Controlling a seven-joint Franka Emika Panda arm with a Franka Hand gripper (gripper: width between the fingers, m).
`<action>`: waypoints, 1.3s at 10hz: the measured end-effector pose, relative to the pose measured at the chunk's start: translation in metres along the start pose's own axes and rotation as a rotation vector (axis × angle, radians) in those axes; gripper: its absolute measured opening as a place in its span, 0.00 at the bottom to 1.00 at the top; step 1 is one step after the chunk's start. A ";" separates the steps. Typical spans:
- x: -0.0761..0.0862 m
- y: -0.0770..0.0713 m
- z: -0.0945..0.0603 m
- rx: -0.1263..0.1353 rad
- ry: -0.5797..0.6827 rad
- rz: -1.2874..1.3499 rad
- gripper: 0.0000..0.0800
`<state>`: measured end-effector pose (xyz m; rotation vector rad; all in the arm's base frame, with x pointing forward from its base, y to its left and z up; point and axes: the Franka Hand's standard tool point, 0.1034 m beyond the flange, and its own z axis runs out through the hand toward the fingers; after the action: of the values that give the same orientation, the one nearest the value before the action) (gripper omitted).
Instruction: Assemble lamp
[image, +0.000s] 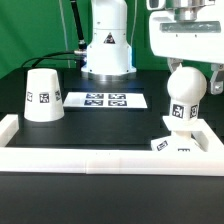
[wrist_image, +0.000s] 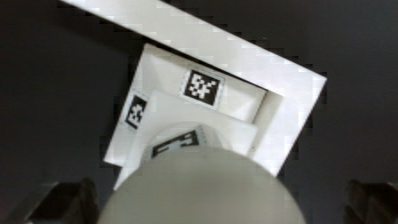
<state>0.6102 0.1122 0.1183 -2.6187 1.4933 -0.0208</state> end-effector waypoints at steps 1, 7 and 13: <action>0.000 0.000 0.000 0.000 0.000 -0.060 0.87; 0.005 0.005 0.001 -0.056 0.037 -0.611 0.87; 0.021 0.003 -0.001 -0.072 0.025 -1.136 0.87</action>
Offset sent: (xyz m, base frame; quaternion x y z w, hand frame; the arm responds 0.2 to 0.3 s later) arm 0.0000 0.0000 0.0000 0.0000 0.0000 -0.1296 0.9916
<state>0.6183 0.0930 0.1182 -3.1074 -0.1523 -0.1040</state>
